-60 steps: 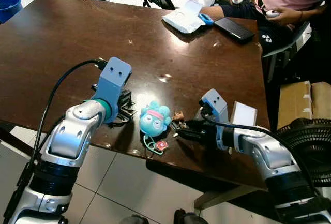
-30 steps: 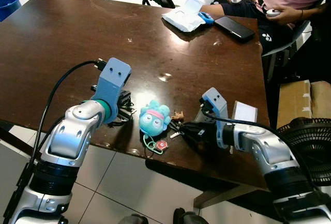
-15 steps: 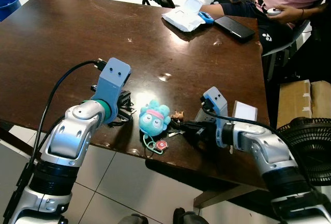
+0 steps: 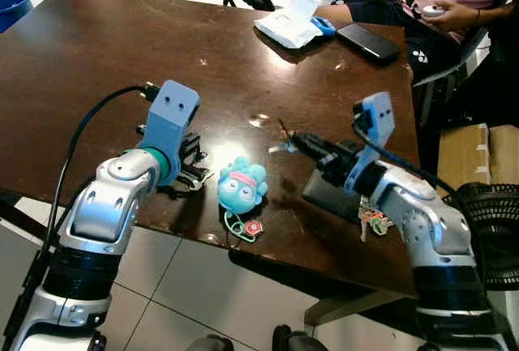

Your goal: Hang keys on a hook

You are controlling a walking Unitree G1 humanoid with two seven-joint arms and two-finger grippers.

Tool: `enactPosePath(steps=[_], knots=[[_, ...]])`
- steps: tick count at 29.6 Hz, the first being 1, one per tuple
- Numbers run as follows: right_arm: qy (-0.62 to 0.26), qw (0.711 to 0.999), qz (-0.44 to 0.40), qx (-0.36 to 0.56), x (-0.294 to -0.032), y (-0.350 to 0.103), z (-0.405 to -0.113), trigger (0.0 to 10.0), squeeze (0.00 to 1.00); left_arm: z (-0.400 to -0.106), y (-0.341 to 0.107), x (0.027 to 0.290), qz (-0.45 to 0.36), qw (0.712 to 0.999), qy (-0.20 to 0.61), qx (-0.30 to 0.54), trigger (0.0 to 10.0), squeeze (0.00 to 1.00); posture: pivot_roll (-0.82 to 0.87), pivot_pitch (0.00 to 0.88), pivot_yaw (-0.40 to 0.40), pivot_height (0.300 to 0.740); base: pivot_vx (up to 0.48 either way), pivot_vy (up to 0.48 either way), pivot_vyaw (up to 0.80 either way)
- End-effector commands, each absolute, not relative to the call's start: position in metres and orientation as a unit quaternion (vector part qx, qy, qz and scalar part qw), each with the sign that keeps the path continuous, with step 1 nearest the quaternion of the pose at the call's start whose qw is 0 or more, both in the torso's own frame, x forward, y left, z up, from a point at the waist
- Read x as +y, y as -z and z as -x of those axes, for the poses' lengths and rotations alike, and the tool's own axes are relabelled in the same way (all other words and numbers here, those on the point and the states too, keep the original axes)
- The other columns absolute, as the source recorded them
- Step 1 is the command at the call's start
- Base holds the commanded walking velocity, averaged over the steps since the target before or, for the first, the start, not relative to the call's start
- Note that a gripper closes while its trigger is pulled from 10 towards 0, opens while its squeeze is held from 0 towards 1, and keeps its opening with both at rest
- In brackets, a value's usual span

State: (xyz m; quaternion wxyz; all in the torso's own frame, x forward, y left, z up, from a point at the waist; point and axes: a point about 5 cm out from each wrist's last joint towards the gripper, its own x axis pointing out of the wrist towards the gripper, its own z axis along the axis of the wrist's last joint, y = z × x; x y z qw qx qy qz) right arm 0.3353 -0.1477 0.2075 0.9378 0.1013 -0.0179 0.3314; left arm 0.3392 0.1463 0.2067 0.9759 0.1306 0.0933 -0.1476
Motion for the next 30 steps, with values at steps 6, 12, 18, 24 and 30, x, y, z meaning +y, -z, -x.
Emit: enactPosePath(steps=[6,12,18,24,30], knots=[[-0.200,0.973,-0.109,-0.035,-0.170,-0.197,-0.348,10.0,0.00,-0.339,-0.210,0.149,-0.125,0.979,0.139,0.078,10.0,0.00,0.07,0.053,0.106,0.740,0.000,0.000,0.00],[-0.171,0.975,-0.111,-0.091,-0.172,-0.217,-0.345,10.0,0.00,-0.339,-0.209,0.148,-0.124,0.979,0.138,0.079,10.0,0.00,0.05,0.043,0.106,0.740,0.000,0.000,0.00],[-0.164,0.974,-0.125,-0.097,-0.167,-0.219,-0.345,10.0,0.00,-0.340,-0.211,0.148,-0.123,0.981,0.134,0.073,10.0,0.00,0.07,0.055,0.106,0.740,0.000,0.000,0.00],[-0.165,0.981,-0.066,-0.072,-0.152,-0.205,-0.345,10.0,0.00,-0.342,-0.222,0.153,-0.118,0.986,0.110,0.033,10.0,0.00,0.06,0.052,0.106,0.740,0.000,0.000,0.00],[-0.145,0.979,-0.074,-0.118,-0.149,-0.212,-0.340,10.0,0.00,-0.344,-0.243,0.162,-0.104,0.992,0.061,-0.047,10.0,0.00,0.08,0.057,0.103,0.740,0.000,0.000,0.00]])
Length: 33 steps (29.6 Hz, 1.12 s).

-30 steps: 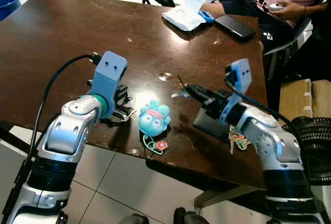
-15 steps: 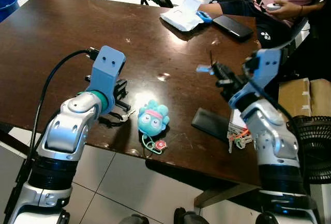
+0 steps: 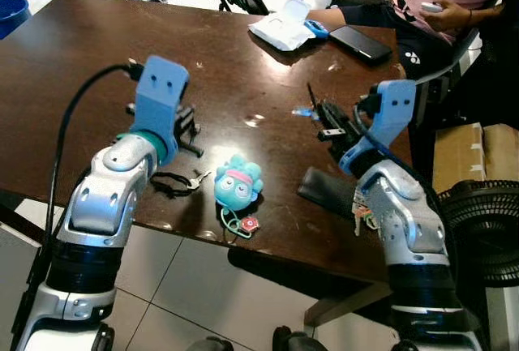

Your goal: Hang keys on a hook

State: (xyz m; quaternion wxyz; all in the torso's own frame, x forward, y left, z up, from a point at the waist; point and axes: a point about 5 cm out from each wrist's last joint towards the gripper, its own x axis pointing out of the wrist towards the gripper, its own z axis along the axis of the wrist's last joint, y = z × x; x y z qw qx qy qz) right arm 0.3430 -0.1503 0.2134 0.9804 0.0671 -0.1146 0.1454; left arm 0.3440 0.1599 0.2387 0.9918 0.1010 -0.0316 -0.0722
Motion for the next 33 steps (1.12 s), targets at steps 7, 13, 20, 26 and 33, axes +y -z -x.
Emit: enactPosePath(steps=[7,13,20,26,33], knots=[[-0.101,0.960,-0.030,-0.259,-0.147,-0.256,-0.330,10.0,0.00,-0.340,-0.262,0.170,-0.078,0.991,0.041,-0.101,10.0,0.00,0.07,0.041,0.099,0.740,0.000,0.000,0.00],[-0.094,0.957,-0.019,-0.273,-0.139,-0.254,-0.331,10.0,0.00,-0.338,-0.270,0.169,-0.104,0.985,0.033,-0.136,10.0,0.00,0.07,0.034,0.097,0.740,0.000,0.000,0.00],[-0.101,0.961,-0.029,-0.257,-0.133,-0.243,-0.333,10.0,0.00,-0.338,-0.266,0.170,-0.135,0.979,0.024,-0.148,10.0,0.00,0.07,0.025,0.096,0.740,0.000,0.000,0.00],[-0.108,0.961,-0.031,-0.253,-0.127,-0.241,-0.337,10.0,0.00,-0.340,-0.262,0.165,-0.145,0.978,0.029,-0.145,10.0,0.00,0.07,0.020,0.087,0.740,-0.052,0.000,0.00],[-0.109,0.963,-0.030,-0.246,-0.125,-0.241,-0.340,10.0,0.00,-0.341,-0.262,0.166,-0.143,0.979,0.028,-0.145,10.0,0.00,0.08,0.020,0.084,0.740,-0.325,0.000,0.00]])
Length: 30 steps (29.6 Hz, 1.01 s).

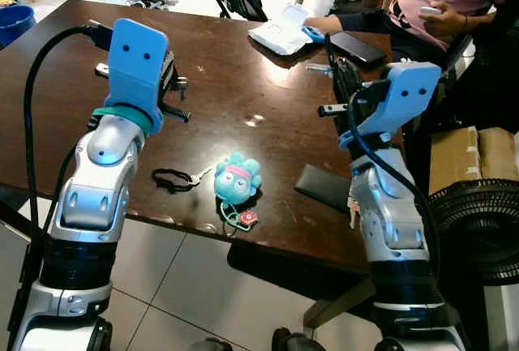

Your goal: Hang keys on a hook

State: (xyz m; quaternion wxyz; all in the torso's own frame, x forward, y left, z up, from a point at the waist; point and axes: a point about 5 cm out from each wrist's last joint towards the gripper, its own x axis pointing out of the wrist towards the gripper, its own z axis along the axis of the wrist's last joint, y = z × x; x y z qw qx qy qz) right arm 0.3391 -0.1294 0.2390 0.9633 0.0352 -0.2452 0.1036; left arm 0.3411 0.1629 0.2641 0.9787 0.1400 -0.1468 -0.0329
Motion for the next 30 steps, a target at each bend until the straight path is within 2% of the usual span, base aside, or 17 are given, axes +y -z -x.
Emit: enactPosePath(steps=[1,22,30], knots=[[-0.109,0.963,-0.030,-0.246,-0.1248,-0.2407,-0.3405,10.0,0.00,-0.3409,-0.2618,0.1660,-0.143,0.979,0.028,-0.145,10.0,0.00,0.08,0.020,0.084,0.740,-0.337,0.000,0.00],[-0.103,0.966,-0.037,-0.232,-0.1236,-0.2346,-0.3465,10.0,0.00,-0.3438,-0.2607,0.1641,-0.146,0.978,0.031,-0.149,10.0,0.00,0.08,0.012,0.083,0.740,-0.411,0.000,0.00],[-0.107,0.966,-0.008,-0.235,-0.1209,-0.2329,-0.3466,10.0,0.00,-0.3434,-0.2589,0.1639,-0.146,0.978,0.033,-0.148,10.0,0.00,0.07,0.002,0.084,0.740,-0.424,0.000,0.00]])
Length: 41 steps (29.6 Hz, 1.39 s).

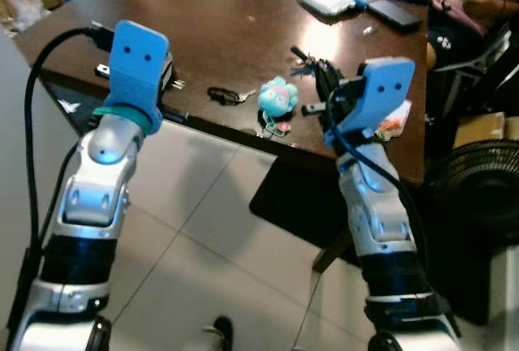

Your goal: Hang keys on a hook

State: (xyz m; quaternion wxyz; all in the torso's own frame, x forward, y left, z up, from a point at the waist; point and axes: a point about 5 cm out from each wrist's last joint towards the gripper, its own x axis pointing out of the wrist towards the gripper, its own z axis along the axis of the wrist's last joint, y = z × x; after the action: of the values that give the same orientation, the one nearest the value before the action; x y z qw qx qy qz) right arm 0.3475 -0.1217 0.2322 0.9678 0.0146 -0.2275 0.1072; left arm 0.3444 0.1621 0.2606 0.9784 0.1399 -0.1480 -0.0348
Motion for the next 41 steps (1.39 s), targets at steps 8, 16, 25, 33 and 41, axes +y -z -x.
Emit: enactPosePath(steps=[8,16,25,33,41], knots=[[-0.106,0.965,0.015,-0.240,-0.120,-0.233,-0.347,10.0,0.00,-0.344,-0.251,0.157,-0.145,0.980,0.049,-0.128,10.0,0.00,0.07,0.000,0.090,0.740,-0.103,0.000,0.42],[-0.103,0.964,0.016,-0.244,-0.121,-0.234,-0.348,10.0,0.00,-0.346,-0.245,0.149,-0.131,0.985,0.059,-0.092,10.0,0.00,0.07,0.000,0.095,0.740,0.000,0.000,0.80],[-0.103,0.964,0.016,-0.245,-0.121,-0.234,-0.348,10.0,0.00,-0.344,-0.247,0.146,-0.134,0.982,0.072,-0.107,10.0,0.00,0.07,0.000,0.095,0.740,0.000,0.000,0.80],[-0.103,0.964,0.017,-0.245,-0.121,-0.233,-0.349,10.0,0.00,-0.344,-0.248,0.145,-0.139,0.981,0.074,-0.114,10.0,0.00,0.07,0.000,0.093,0.740,0.000,0.000,0.80],[-0.101,0.964,0.017,-0.244,-0.120,-0.232,-0.349,10.0,0.00,-0.343,-0.251,0.146,-0.143,0.980,0.072,-0.118,10.0,0.00,0.07,0.000,0.096,0.740,0.000,0.000,0.80]])
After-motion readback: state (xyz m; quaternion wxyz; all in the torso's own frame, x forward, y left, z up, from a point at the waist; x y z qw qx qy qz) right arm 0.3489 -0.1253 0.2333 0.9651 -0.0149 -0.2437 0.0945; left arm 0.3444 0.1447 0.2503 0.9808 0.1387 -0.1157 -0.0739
